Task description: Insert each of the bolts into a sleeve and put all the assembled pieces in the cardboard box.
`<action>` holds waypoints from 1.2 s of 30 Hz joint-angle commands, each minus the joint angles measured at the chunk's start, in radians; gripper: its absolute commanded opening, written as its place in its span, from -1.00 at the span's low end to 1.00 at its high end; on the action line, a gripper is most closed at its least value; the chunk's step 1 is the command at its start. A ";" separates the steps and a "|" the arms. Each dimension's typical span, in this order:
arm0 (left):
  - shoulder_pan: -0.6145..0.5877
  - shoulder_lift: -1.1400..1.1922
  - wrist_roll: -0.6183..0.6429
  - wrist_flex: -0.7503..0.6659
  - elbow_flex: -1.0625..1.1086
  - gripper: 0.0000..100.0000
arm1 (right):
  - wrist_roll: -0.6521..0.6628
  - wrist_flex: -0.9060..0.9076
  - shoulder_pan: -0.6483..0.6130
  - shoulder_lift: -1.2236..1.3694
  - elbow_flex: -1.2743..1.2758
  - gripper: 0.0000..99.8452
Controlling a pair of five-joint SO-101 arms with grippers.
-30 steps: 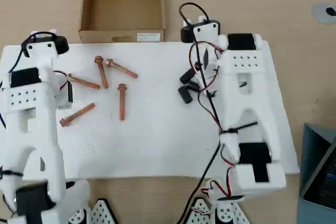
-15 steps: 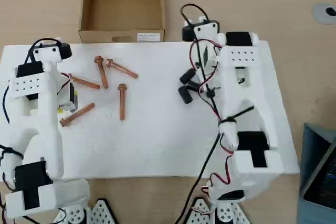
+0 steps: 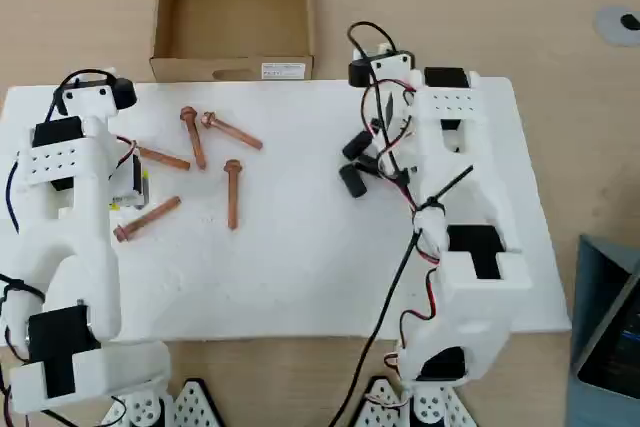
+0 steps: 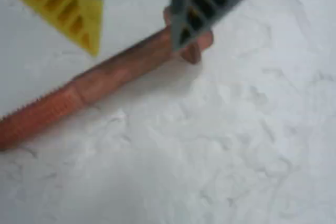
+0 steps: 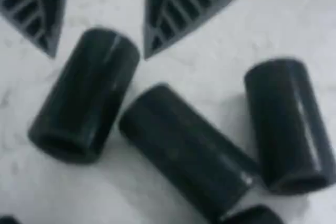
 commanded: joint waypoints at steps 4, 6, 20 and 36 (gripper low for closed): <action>-0.002 -0.005 -0.005 -0.012 -0.049 -0.79 | 0.008 -0.060 0.016 0.050 -0.044 -0.73; -0.002 -0.005 -0.005 -0.011 -0.049 -0.79 | 0.023 -0.069 0.016 0.070 -0.044 -0.73; -0.002 -0.004 0.000 -0.011 -0.048 -0.80 | 0.052 -0.087 0.013 0.177 -0.044 -0.97; 0.000 -0.013 0.002 0.068 -0.153 -0.80 | 0.061 0.144 0.018 -0.317 -0.042 -0.98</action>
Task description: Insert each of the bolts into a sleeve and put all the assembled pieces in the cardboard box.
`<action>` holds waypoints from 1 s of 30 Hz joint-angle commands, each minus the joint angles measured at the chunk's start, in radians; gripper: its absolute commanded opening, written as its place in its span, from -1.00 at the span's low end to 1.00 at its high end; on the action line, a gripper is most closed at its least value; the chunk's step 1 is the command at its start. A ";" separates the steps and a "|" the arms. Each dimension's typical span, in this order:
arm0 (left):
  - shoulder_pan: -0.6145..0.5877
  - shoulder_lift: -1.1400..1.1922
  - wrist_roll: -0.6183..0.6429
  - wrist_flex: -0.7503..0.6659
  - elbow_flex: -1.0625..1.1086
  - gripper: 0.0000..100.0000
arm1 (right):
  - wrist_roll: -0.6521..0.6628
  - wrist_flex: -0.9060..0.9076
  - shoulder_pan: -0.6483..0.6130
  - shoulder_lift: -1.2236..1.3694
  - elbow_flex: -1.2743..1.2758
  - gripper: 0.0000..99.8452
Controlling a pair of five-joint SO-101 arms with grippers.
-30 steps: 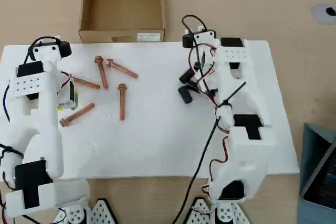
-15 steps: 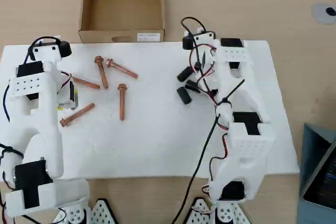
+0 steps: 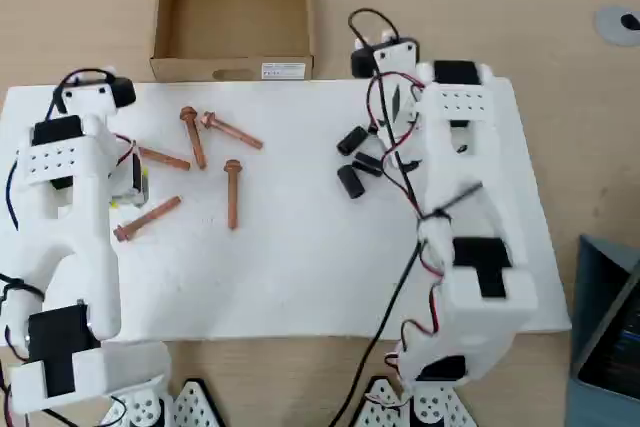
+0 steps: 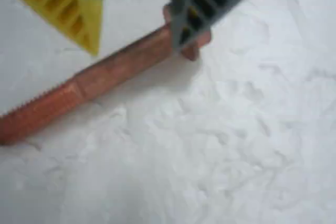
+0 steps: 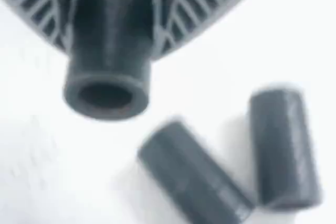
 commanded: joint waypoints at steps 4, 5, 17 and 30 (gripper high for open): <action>0.028 -0.004 0.002 0.141 -0.270 -0.80 | 0.052 0.133 0.019 -0.298 -0.008 -0.98; 0.048 -0.004 0.002 0.163 -0.302 -0.80 | 0.052 0.153 0.031 -0.326 -0.008 -0.98; 0.416 0.004 0.272 0.281 -0.423 -0.80 | 0.052 0.298 0.277 -0.515 0.002 -0.98; 0.459 0.286 0.356 0.141 -0.433 -0.80 | 0.054 0.203 0.340 -0.667 0.294 -0.98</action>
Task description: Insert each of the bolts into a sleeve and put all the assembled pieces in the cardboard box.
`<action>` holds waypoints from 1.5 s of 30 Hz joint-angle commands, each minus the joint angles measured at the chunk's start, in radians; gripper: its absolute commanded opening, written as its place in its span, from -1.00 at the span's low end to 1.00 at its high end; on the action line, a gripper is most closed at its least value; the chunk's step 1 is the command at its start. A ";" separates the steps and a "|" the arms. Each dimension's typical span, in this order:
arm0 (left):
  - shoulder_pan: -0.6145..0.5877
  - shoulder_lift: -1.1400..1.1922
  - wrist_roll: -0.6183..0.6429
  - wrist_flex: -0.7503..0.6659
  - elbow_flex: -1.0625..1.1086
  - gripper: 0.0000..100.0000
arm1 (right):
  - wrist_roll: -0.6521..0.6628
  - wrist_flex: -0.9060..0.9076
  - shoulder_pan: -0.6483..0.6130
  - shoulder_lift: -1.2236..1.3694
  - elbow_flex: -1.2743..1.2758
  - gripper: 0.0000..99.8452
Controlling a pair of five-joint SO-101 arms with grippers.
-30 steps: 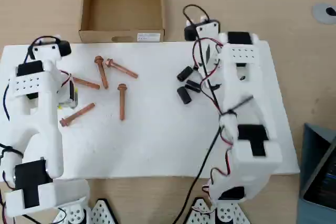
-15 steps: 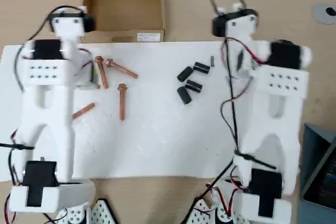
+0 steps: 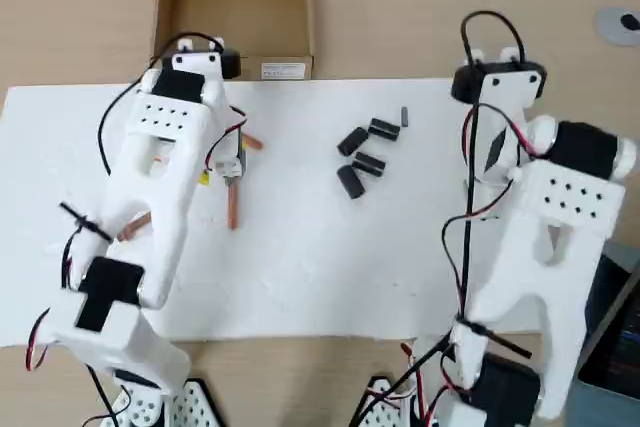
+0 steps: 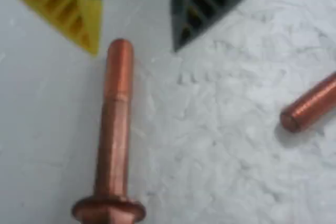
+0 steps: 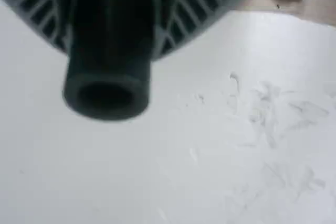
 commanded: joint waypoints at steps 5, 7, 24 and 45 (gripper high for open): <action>0.012 0.064 0.006 -0.100 -0.052 -0.80 | 0.009 -0.101 0.010 -0.108 0.111 -0.98; 0.012 0.082 0.006 -0.123 -0.052 -0.80 | 0.009 -0.107 0.008 -0.108 0.122 -0.98; 0.011 0.231 0.006 -0.230 -0.052 -0.80 | 0.009 -0.107 0.005 -0.107 0.122 -0.98; 0.080 0.131 0.011 -0.046 -0.167 -0.99 | 0.002 -0.006 0.005 -0.114 0.041 -0.98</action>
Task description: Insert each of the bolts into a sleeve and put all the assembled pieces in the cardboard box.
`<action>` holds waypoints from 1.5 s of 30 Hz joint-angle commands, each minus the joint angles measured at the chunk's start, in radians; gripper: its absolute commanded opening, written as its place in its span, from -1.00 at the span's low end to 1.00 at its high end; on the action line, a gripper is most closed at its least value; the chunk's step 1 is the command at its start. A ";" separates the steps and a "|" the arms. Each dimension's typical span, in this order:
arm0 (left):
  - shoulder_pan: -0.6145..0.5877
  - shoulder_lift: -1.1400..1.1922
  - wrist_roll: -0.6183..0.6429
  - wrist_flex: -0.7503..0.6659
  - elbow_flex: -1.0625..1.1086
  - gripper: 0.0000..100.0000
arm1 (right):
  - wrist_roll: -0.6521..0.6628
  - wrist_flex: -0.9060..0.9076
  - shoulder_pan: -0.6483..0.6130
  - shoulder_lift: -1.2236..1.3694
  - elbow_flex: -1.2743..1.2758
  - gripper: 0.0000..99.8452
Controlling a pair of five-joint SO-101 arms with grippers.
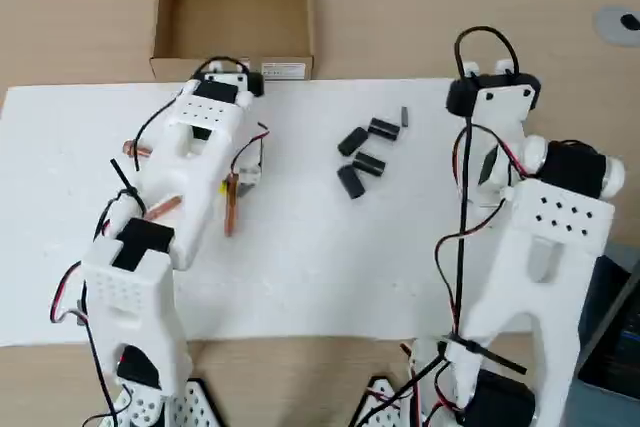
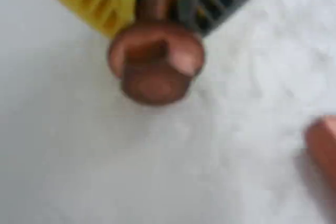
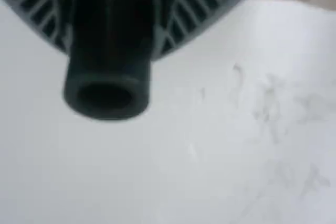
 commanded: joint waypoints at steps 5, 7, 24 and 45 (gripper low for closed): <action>0.063 -0.228 0.009 0.183 -0.167 -0.99 | 0.000 0.077 0.007 -0.041 -0.177 -0.98; 0.061 -0.269 0.009 0.236 -0.183 -0.99 | 0.000 0.095 0.012 -0.054 -0.223 -0.98; 0.150 -1.010 0.058 0.150 0.293 -0.99 | -0.075 0.028 0.008 -0.572 0.064 -0.98; 0.149 -1.876 0.265 -0.410 1.086 -1.00 | -0.397 -0.520 -0.481 -1.076 0.806 -0.98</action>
